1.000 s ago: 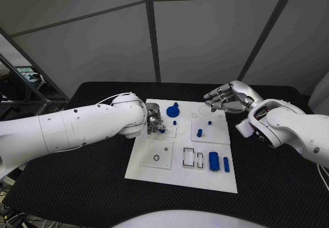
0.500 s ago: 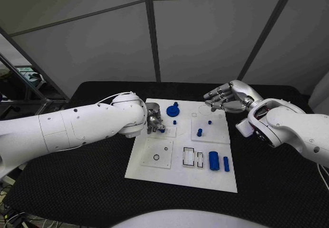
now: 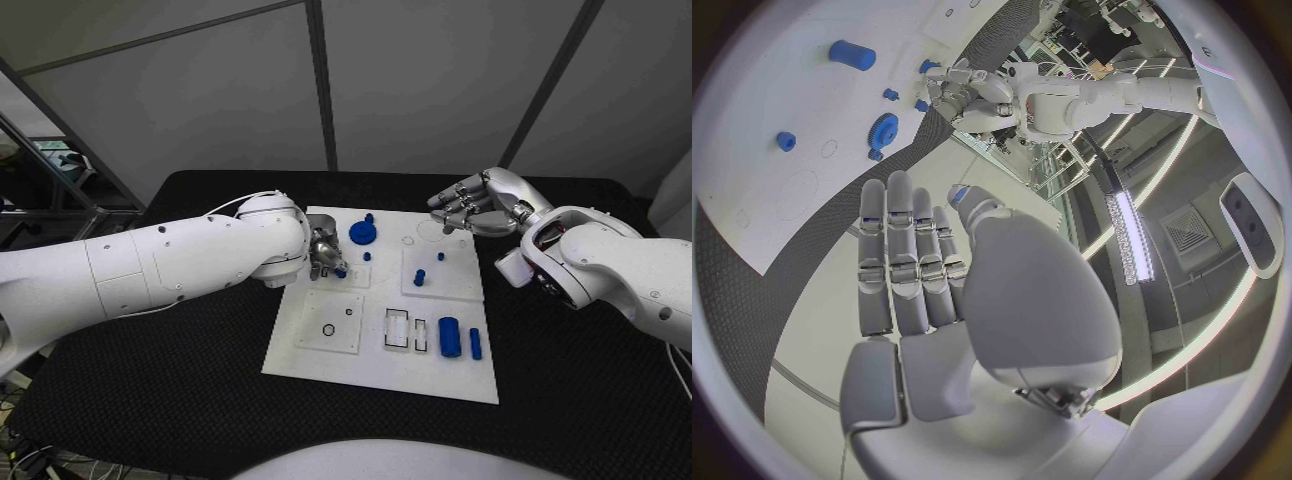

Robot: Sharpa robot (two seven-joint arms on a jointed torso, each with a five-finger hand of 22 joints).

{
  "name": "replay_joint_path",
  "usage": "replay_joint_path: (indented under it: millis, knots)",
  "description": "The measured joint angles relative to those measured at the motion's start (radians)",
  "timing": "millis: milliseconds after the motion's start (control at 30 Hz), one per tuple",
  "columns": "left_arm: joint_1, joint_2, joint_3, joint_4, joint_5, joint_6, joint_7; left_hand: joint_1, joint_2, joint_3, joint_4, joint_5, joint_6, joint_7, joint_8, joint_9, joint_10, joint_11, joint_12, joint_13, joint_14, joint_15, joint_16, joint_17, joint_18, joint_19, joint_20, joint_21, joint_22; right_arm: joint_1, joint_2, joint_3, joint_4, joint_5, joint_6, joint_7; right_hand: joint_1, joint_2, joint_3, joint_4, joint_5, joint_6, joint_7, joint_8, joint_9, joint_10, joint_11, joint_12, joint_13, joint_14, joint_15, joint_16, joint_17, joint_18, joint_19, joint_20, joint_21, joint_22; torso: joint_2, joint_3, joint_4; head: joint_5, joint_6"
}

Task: Assemble the parts on the task board

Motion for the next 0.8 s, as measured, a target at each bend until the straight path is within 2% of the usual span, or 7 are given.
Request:
replay_joint_path:
  millis: [367,567,800]
  knots:
    - [0.002,0.006,0.001,-0.008,0.003,0.009,-0.002,-0.015,0.004,-0.026,-0.006,0.0,0.013,-0.003,-0.004,-0.002,0.004,-0.003,0.008,0.008,0.0,0.0,-0.002,0.002,0.0,0.0,0.0,0.004,0.0,0.0,0.001,0.0,-0.001,0.0,0.002,-0.001,0.0,0.0,0.003,0.003,0.0,0.0,0.0,0.0,0.0,-0.004,0.004,-0.005,-0.001,0.0,0.0,0.0,-0.001,0.0,0.0,0.0,0.0,0.0,0.0,0.0,0.0,-0.002,-0.002]
    - [0.0,0.011,-0.001,-0.012,0.005,0.011,-0.004,-0.021,0.01,-0.08,0.008,0.0,0.025,-0.006,-0.013,0.002,0.005,-0.002,0.008,0.006,0.0,0.0,-0.002,0.005,0.0,0.0,0.0,0.004,0.0,0.0,0.001,0.0,-0.002,0.0,0.002,-0.001,-0.003,-0.003,0.003,0.003,0.0,-0.004,0.004,0.0,0.0,-0.004,0.004,-0.005,-0.005,0.0,0.0,-0.009,-0.001,0.0,0.0,0.0,-0.005,-0.002,0.0,-0.0001,0.0,-0.004,-0.003]
    - [-0.001,0.016,-0.001,-0.019,0.006,0.011,-0.005,-0.038,0.027,-0.165,0.038,0.002,0.036,-0.003,-0.023,0.002,0.007,-0.004,0.008,0.006,0.0,0.0,-0.006,0.007,0.0,0.0,0.0,0.004,0.0,0.0,0.001,0.0,-0.004,0.0,0.002,0.0,-0.01,-0.004,0.006,0.006,0.0,-0.013,0.013,-0.004,0.0,-0.016,0.016,-0.016,-0.015,-0.009,0.009,-0.026,-0.004,0.0,-0.007,0.007,-0.022,-0.011,0.0,-0.0003,0.0,-0.005,-0.005]
